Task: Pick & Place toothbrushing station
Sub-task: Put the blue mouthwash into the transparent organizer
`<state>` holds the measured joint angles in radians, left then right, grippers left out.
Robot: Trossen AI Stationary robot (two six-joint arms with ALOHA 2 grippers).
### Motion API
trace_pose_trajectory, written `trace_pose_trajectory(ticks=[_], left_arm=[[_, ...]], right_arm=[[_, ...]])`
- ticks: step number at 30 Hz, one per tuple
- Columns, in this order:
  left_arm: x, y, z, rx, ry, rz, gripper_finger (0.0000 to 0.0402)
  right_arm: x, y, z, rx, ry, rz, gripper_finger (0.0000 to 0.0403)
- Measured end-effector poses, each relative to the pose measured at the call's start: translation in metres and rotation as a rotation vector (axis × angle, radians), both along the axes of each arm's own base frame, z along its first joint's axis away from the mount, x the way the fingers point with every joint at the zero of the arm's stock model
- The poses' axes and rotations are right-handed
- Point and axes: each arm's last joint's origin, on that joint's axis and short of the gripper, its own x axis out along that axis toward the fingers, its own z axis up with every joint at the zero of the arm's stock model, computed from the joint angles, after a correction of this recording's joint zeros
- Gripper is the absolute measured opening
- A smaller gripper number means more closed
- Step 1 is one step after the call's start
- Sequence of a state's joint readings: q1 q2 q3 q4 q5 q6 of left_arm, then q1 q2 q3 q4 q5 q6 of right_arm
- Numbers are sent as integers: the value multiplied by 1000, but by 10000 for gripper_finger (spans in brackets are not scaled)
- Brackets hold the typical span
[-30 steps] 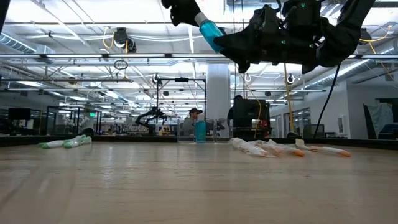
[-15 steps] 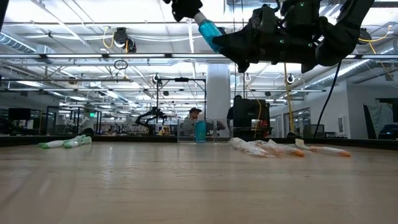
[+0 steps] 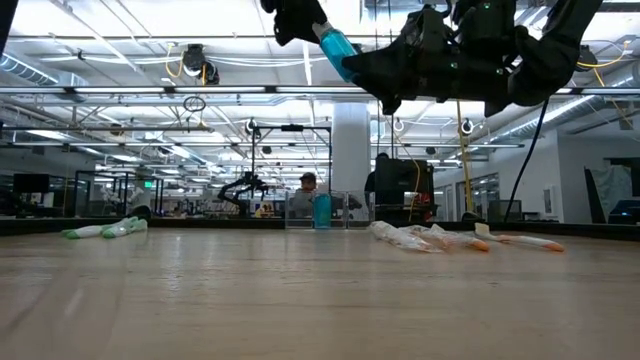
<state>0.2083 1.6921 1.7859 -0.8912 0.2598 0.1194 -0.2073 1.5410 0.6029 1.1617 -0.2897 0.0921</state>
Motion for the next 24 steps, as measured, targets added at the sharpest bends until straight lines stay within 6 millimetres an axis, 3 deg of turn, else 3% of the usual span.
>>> trace_pose_trajectory(ticks=[12,24], left_arm=[[3,-1,-2,25,7,37,202],[2,-1,-2,7,9,29,108]], right_arm=[[0,0,0,1,2,0,86],[0,0,0,3,2,-4,86]])
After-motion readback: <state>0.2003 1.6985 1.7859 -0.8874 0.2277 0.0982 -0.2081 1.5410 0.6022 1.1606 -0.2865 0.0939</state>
